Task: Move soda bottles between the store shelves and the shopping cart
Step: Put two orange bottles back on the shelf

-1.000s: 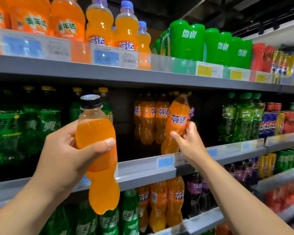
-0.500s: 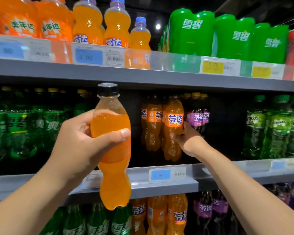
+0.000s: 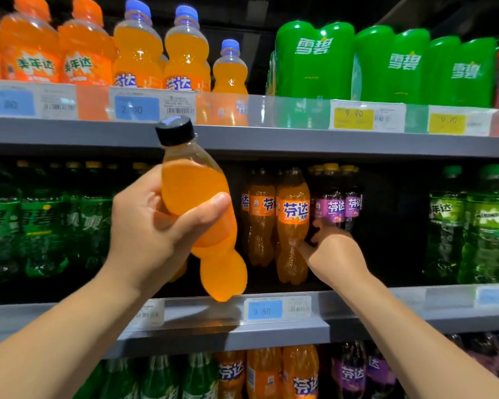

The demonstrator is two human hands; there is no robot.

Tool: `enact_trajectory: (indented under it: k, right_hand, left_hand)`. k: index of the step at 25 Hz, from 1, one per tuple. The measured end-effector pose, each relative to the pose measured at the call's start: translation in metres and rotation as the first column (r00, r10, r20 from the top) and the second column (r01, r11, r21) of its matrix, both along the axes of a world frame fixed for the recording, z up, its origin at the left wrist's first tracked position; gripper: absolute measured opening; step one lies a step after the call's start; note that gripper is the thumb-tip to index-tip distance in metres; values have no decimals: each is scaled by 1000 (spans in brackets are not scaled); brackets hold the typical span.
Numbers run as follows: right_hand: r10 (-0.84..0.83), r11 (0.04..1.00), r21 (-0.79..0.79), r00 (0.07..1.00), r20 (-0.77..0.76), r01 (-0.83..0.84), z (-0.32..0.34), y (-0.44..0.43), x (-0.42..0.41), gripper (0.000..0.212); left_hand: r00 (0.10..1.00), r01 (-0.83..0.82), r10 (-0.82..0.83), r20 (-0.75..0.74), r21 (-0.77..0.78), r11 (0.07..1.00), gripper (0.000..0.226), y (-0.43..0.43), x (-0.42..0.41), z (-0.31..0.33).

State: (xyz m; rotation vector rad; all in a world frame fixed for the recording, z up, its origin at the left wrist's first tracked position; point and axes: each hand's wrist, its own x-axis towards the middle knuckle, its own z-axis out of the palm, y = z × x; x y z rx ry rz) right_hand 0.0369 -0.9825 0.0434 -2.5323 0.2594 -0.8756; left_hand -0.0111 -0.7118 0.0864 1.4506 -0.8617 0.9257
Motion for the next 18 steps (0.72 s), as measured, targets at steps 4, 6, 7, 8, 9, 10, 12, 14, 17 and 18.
enact_trajectory:
  k: [4, 6, 7, 8, 9, 10, 12, 14, 17, 18]
  right_hand:
    - [48, 999, -11, 978, 202, -46, -3, -1, -7, 32]
    - [69, 997, 26, 973, 219, -76, 1, -1, -7, 20]
    - [76, 995, 45, 973, 220, -88, 2, 0, -6, 16]
    - [88, 993, 52, 970, 225, -102, 2, 0, -6, 13]
    - [106, 992, 42, 966, 236, -119, 3, 1, -6, 13]
    - [127, 990, 22, 961, 246, -137, 2, 1, -6, 13]
    - [149, 988, 0, 953, 263, -154, 2, -1, -4, 15]
    - [132, 991, -2, 960, 248, -136, 2, -4, -4, 20]
    - [89, 996, -28, 988, 127, -86, 5, -5, 0, 26]
    - [64, 998, -17, 997, 35, -63, 8, -3, 2, 28]
  left_hand:
    - [998, -33, 37, -54, 74, 997, 41, -24, 16, 4]
    - [992, -43, 63, -109, 173, 984, 38, -40, 27, 2]
    - [984, -69, 103, -148, 217, 974, 38, -48, 34, -1]
    - [971, -86, 136, -196, 244, 966, 37, -55, 41, -5]
    - [958, -82, 144, -249, 245, 966, 35, -61, 49, -7]
    - [941, -64, 133, -312, 221, 973, 32, -66, 57, -7]
    - [887, -102, 184, -423, 209, 973, 27, -73, 74, -1]
    - [836, -197, 327, -442, 314, 929, 30, -78, 88, 8]
    - [855, -137, 290, -431, 351, 926, 33, -85, 104, 8]
    - [864, -87, 245, -440, 350, 933, 31, -87, 108, 7]
